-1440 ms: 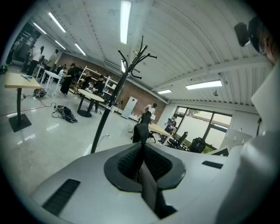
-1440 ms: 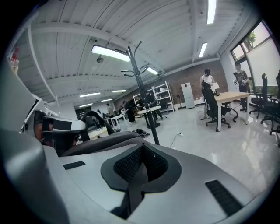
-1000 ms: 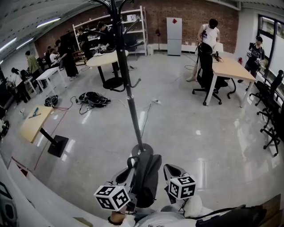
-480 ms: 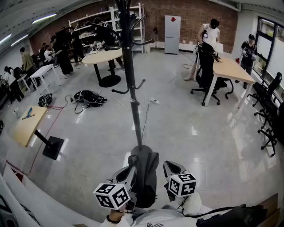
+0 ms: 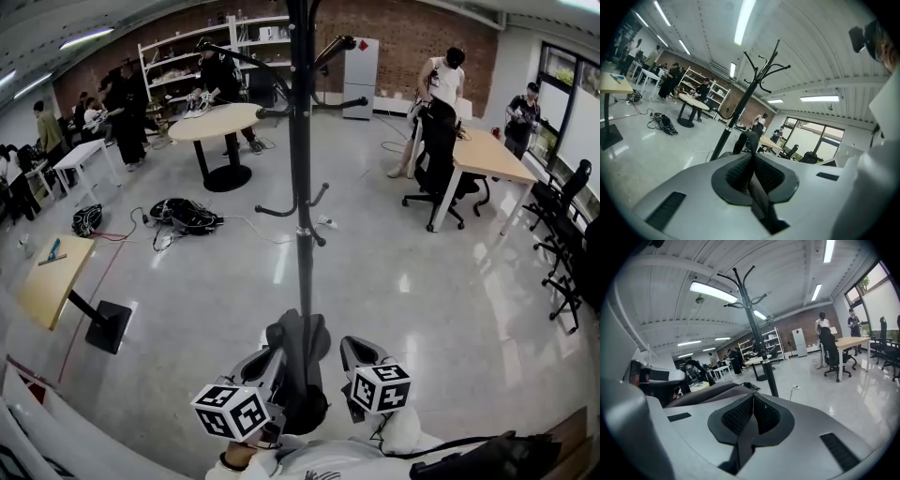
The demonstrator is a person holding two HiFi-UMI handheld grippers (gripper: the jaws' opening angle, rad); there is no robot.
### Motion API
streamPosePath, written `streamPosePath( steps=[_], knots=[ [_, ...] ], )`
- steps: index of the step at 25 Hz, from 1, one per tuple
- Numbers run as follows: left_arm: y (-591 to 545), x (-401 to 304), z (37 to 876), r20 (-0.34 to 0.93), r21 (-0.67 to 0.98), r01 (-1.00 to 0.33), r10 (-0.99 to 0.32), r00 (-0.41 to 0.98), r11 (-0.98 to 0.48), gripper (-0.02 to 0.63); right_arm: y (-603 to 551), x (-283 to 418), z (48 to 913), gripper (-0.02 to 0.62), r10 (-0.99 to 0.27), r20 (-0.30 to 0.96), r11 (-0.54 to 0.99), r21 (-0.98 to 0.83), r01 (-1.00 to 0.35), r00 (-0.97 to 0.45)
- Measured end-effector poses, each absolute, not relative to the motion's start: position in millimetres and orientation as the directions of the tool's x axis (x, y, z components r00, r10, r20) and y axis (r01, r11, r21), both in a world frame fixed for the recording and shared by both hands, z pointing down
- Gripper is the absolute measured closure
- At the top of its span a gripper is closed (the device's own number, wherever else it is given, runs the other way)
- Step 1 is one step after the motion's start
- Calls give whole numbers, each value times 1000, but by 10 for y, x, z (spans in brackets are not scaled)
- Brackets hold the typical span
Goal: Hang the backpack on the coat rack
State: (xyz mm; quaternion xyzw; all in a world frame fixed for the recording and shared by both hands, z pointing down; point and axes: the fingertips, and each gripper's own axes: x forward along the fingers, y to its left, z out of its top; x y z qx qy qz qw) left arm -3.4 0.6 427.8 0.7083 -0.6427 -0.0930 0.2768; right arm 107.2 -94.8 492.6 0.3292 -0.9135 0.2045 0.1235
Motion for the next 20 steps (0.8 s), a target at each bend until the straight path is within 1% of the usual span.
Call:
streamPosePath(
  steps=[6,12,16,20],
  knots=[
    [-42,-599,4277,220,511,-859,-961,166,-31,591,-978,561,4965,581,-568,356,679,-306,-667,-742],
    [-17,-1044,4265,190,507,-861,-966,173,-54,591,-979,226,4987,581,-592,350,662,-302,-685,-726],
    [-11,-1260,4235,178,500,-865,-971,158,-49,591,-956,85,4940,581,-586,360,675,-279,-683,-726],
    [-31,-1374,4347,196,506,-862,-969,151,-32,591,-975,40,4963,581,-589,374,669,-271,-692,-716]
  ],
)
